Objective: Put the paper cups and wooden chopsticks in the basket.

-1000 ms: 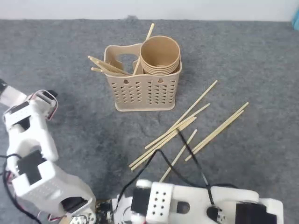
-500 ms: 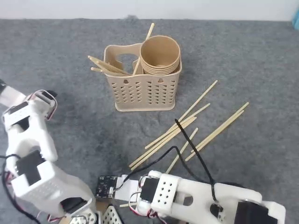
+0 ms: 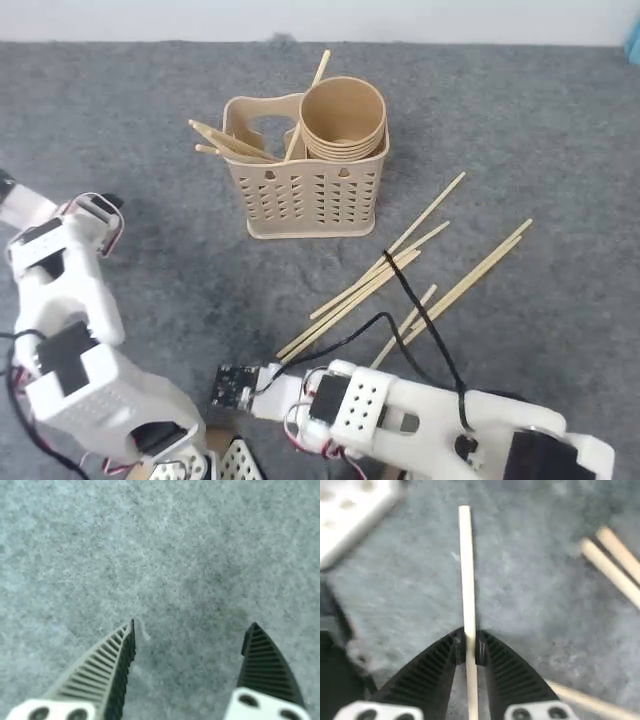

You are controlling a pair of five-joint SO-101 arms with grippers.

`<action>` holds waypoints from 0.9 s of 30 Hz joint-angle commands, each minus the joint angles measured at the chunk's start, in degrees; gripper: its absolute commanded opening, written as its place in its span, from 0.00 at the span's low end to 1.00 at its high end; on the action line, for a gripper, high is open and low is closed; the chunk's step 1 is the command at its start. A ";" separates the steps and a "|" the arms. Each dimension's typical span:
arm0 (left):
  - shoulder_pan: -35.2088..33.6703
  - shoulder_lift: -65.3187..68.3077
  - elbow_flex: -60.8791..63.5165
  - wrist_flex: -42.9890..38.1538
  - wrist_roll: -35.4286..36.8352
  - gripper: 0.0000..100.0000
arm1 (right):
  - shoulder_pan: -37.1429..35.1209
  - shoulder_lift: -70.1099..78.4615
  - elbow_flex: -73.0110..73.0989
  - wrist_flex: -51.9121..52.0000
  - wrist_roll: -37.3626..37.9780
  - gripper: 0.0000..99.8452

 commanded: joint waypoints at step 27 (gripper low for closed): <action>0.62 -0.35 -2.24 0.35 0.62 0.33 | 28.53 -59.03 -12.04 -31.96 -21.63 0.01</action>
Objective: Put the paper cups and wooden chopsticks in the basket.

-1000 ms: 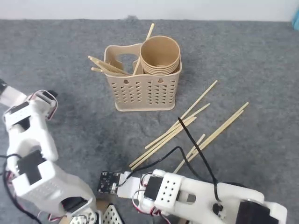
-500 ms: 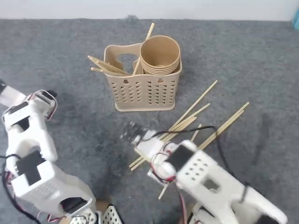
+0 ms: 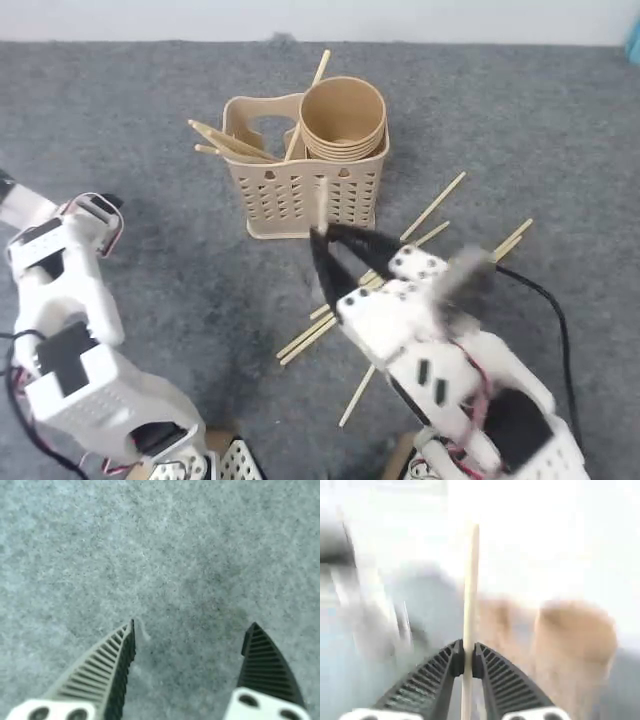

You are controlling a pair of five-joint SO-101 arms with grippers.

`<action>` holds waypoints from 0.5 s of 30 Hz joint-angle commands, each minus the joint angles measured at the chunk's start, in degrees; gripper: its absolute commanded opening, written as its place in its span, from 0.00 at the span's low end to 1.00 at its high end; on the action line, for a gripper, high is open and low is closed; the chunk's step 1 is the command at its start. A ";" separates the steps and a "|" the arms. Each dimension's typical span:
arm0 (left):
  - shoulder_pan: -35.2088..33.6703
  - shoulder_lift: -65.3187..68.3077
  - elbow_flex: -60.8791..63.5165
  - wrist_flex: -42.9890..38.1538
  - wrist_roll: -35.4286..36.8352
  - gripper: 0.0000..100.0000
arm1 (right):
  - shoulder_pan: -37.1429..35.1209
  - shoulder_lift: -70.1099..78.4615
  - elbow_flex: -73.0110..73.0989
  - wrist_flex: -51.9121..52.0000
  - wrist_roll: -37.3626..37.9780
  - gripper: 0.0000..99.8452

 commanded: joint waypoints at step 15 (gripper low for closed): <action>0.62 -0.09 -2.42 0.18 0.62 0.33 | 7.34 39.08 -23.91 -41.80 -5.01 0.01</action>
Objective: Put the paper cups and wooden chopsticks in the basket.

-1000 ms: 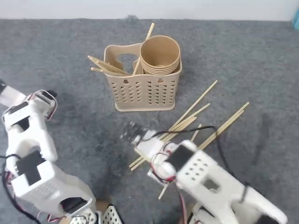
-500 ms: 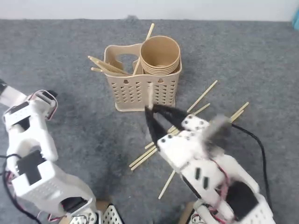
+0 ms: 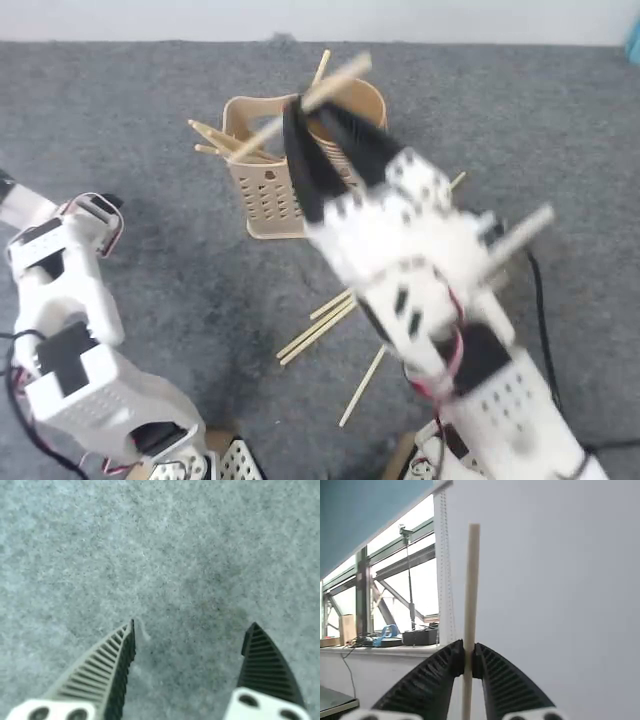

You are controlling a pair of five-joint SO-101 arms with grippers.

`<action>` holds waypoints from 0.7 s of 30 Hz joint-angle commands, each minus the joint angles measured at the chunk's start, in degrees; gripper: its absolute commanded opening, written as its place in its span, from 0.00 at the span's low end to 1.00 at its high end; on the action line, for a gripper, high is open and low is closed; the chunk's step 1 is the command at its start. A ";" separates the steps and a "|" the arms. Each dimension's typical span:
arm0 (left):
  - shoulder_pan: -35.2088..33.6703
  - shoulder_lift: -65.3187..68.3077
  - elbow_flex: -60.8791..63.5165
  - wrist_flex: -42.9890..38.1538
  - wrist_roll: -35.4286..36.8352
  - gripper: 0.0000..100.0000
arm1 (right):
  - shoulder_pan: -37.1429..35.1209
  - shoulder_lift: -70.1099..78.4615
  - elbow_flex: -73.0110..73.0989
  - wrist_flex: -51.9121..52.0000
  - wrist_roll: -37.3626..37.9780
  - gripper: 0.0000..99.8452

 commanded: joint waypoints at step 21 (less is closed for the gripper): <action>0.62 0.00 -2.59 0.00 0.53 0.33 | 10.51 39.78 -12.92 -0.48 0.88 0.17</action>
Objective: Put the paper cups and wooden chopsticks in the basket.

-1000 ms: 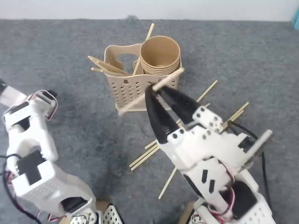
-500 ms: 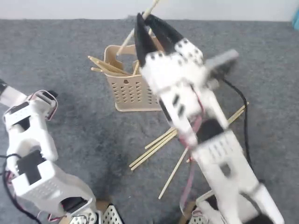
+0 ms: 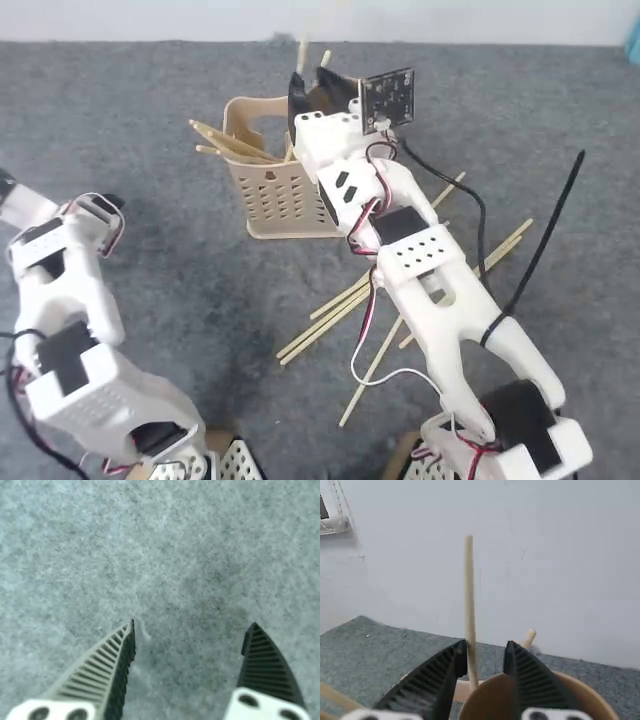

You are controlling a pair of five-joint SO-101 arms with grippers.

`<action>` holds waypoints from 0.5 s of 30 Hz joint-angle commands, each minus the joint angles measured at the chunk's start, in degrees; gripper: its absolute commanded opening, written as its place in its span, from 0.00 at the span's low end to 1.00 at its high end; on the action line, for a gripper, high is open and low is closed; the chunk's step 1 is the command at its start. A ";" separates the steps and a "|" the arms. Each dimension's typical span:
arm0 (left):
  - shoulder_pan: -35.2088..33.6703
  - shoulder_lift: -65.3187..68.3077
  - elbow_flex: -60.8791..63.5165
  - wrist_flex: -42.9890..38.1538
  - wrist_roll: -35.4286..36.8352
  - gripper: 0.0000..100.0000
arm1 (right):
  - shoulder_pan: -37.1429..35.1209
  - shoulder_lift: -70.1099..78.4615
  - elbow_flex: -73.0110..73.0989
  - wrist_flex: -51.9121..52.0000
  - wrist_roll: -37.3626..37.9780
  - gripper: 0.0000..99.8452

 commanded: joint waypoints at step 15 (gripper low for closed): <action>0.44 -0.18 -2.42 -0.88 0.53 0.33 | 3.38 -41.45 -2.46 55.34 -16.97 0.17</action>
